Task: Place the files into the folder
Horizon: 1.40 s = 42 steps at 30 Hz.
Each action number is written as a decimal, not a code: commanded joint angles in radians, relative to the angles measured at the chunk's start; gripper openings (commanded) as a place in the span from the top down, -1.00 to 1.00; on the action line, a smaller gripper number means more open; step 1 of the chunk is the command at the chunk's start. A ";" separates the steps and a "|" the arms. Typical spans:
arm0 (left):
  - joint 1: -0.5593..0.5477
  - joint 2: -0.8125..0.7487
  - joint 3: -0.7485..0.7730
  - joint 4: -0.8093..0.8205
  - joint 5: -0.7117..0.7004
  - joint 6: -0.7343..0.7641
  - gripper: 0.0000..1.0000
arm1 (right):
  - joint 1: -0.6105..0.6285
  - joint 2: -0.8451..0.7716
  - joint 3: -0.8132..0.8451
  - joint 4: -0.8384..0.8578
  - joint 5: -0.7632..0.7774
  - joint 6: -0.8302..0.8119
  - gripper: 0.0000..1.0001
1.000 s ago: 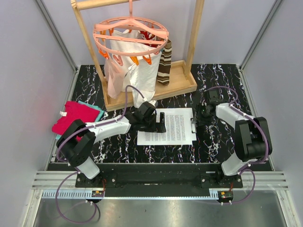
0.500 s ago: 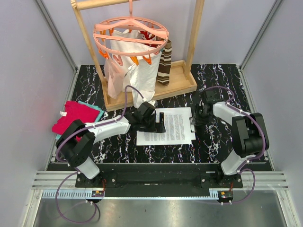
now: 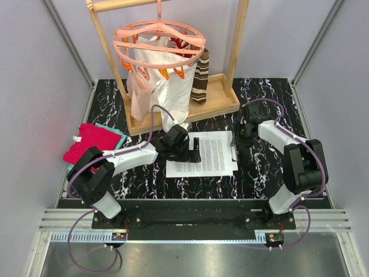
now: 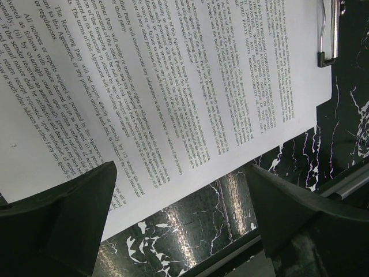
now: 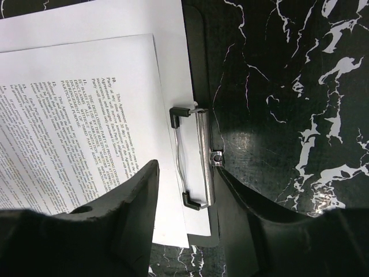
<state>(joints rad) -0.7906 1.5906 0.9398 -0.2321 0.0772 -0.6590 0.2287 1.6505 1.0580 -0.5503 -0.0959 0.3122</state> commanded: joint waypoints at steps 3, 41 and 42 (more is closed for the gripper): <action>0.007 -0.052 -0.012 0.036 0.013 0.007 -0.97 | 0.011 0.038 0.031 0.013 -0.021 -0.019 -0.08; 0.019 -0.067 -0.039 0.053 0.019 0.006 -0.98 | 0.092 0.111 0.089 -0.100 0.170 -0.030 -0.23; 0.019 -0.069 -0.041 0.054 0.018 0.007 -0.98 | 0.095 0.103 0.094 -0.103 0.159 -0.030 -0.27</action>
<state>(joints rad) -0.7773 1.5692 0.9070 -0.2245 0.0799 -0.6586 0.3172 1.7721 1.1126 -0.5888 0.0181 0.2935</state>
